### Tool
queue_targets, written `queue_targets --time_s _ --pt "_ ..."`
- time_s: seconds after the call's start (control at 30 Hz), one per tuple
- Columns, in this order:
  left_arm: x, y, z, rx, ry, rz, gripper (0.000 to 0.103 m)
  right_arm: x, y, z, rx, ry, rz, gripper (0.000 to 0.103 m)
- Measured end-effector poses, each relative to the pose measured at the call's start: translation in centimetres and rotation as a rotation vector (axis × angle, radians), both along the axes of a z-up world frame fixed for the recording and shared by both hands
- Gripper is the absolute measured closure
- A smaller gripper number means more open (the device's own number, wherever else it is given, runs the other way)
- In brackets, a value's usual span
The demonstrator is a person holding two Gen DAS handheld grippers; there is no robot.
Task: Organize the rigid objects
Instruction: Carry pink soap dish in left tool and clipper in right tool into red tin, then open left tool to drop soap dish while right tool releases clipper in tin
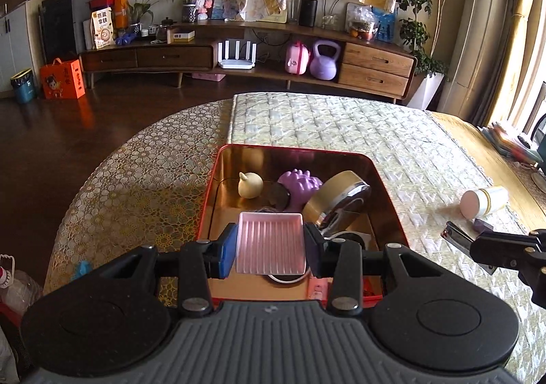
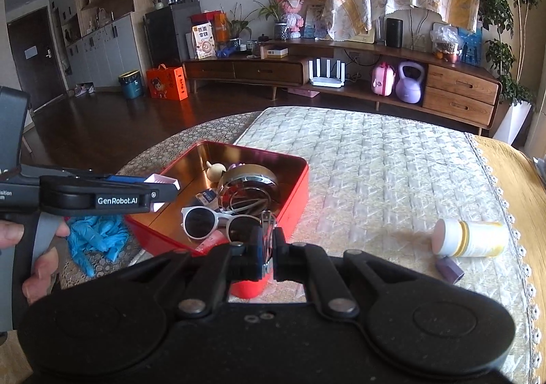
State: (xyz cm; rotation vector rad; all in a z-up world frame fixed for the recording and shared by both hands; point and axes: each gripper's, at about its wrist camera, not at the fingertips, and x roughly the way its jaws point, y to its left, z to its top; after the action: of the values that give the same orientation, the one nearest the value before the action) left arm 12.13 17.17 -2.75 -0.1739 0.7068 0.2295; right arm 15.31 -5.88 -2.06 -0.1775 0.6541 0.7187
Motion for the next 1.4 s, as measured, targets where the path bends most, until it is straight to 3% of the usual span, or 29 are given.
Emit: queue_targets --time_s 0.77,1.4 --pt "8.2 1.2 -3.0 0.057 0.094 0.012 0.063 1.9 6.5 -3.7 -0.043 0.071 0.156 0.098" --pt "9.8 0.7 -5.0 0.068 0.146 0.003 0.062 2.2 7.5 -5.2 -0.080 0.097 0.160 0.097"
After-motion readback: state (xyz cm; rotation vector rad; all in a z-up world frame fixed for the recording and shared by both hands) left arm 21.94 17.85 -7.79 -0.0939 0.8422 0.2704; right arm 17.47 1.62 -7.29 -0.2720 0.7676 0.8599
